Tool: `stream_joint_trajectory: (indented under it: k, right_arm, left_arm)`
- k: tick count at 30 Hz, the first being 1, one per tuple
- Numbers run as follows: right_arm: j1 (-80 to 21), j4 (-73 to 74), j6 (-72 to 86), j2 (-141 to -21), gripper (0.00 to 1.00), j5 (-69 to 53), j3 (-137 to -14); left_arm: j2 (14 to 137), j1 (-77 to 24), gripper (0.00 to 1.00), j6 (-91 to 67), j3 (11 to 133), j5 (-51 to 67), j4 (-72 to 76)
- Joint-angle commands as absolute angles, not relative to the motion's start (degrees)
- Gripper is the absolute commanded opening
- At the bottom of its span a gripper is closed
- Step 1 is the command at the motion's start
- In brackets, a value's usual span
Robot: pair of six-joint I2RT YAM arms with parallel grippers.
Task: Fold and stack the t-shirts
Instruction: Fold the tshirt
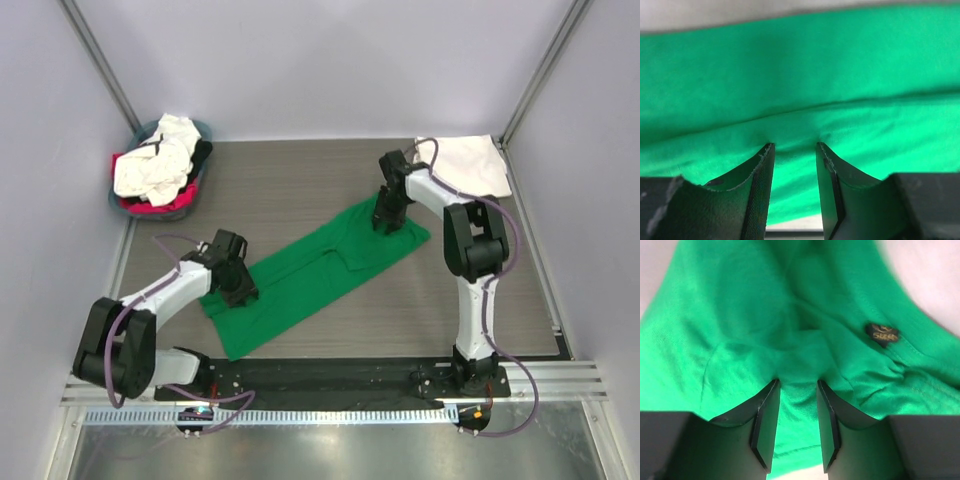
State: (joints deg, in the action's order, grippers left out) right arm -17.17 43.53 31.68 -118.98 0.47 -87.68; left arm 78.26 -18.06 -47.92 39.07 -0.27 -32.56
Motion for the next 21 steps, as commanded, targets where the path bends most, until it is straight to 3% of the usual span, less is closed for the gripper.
stream_joint_trajectory:
  k: [1,10,21]
  right_arm:
    - [-17.4,41.7,30.2,-132.6,0.42,-3.2,-100.8]
    - [-17.5,47.4,30.8,-157.3,0.47,-15.4,-142.3]
    - [-17.6,23.0,37.2,-162.5,0.57,-25.6,-144.5]
  left_arm:
    - [74.5,-20.7,0.41,-53.8,33.0,4.0,-35.3]
    - [69.3,-40.8,0.42,-74.4,29.2,5.5,-27.3]
    - [85.0,-56.1,0.47,-76.7,50.3,5.1,-22.8]
